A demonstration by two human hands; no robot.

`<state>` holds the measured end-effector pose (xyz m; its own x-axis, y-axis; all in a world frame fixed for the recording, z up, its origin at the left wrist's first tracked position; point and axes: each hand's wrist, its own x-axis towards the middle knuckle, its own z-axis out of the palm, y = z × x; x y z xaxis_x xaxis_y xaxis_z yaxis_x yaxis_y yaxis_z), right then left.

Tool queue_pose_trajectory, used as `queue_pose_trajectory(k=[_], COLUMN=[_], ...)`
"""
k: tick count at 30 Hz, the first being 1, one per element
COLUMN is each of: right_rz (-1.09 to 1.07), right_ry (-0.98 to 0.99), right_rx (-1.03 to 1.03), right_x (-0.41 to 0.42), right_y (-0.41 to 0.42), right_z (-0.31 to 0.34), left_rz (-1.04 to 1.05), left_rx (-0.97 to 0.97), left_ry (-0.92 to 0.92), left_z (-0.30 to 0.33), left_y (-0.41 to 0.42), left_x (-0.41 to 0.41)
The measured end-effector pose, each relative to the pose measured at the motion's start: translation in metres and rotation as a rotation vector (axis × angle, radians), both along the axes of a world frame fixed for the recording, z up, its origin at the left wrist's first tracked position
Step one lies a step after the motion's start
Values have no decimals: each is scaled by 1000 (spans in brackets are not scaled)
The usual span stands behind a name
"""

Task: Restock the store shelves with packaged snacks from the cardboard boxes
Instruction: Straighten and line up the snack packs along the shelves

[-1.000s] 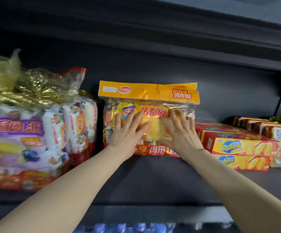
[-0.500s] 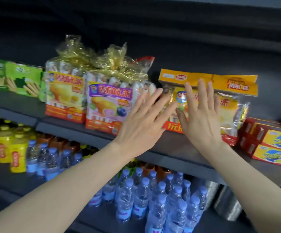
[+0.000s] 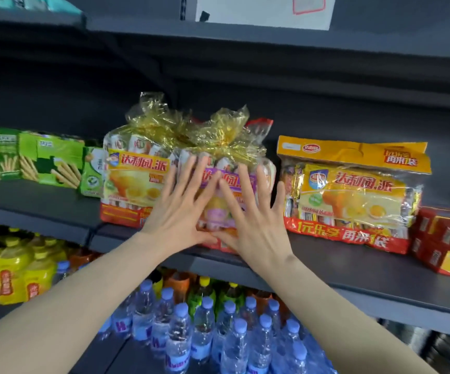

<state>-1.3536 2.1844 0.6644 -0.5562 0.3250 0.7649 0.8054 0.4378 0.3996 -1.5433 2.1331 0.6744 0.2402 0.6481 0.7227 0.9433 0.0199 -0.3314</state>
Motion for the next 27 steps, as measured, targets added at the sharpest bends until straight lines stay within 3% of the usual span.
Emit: queue_pose_trajectory(k=[10,19,23,25,27], right_rz=[-178,-107,108,111,218], right_ry=[-54,-57,231,511,759], right_rx=[54,70,179,-18,-386], right_x=[-17,-15,-17,-28,-39], right_y=[50,50,30,25,27], right_z=[-5,-4,44,82,119], left_rz=[-146,-118,-119,-131,-139], left_rx=[41,30,39,29,24], left_ry=[30,28,45,57,53], left_z=[-10,-11,-9,-7,-7], left_y=[75,77,58,52,49], left_x=[-20,-19,-18,-16,-16])
